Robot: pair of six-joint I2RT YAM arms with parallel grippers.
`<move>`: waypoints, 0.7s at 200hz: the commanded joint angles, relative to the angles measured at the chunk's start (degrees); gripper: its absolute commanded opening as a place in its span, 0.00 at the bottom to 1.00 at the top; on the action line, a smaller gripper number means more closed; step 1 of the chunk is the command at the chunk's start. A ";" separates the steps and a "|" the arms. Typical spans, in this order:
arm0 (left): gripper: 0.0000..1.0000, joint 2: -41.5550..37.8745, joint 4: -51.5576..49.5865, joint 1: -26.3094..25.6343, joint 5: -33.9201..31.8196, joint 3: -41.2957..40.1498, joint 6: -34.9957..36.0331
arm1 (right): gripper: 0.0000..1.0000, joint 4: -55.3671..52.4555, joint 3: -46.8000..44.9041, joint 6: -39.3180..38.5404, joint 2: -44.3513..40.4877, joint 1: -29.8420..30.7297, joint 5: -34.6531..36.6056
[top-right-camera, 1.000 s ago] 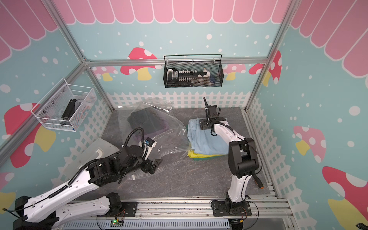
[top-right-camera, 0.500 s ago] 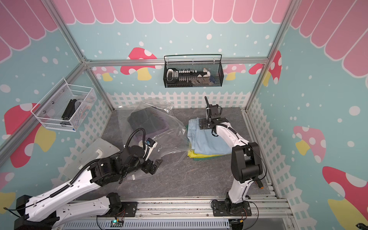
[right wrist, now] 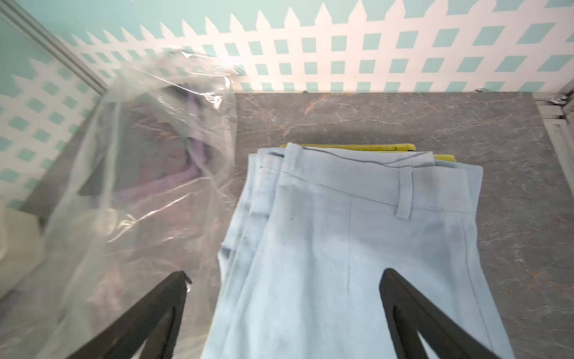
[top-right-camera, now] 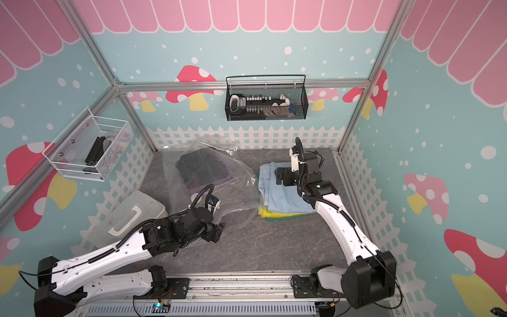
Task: Take the trousers out of the vacuum bag
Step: Place the trousers at the center of the board.
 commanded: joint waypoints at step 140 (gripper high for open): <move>0.55 7.31 17.05 8.25 5.34 -9.86 -7.27 | 0.93 20.84 -34.09 24.64 -26.94 14.61 -26.87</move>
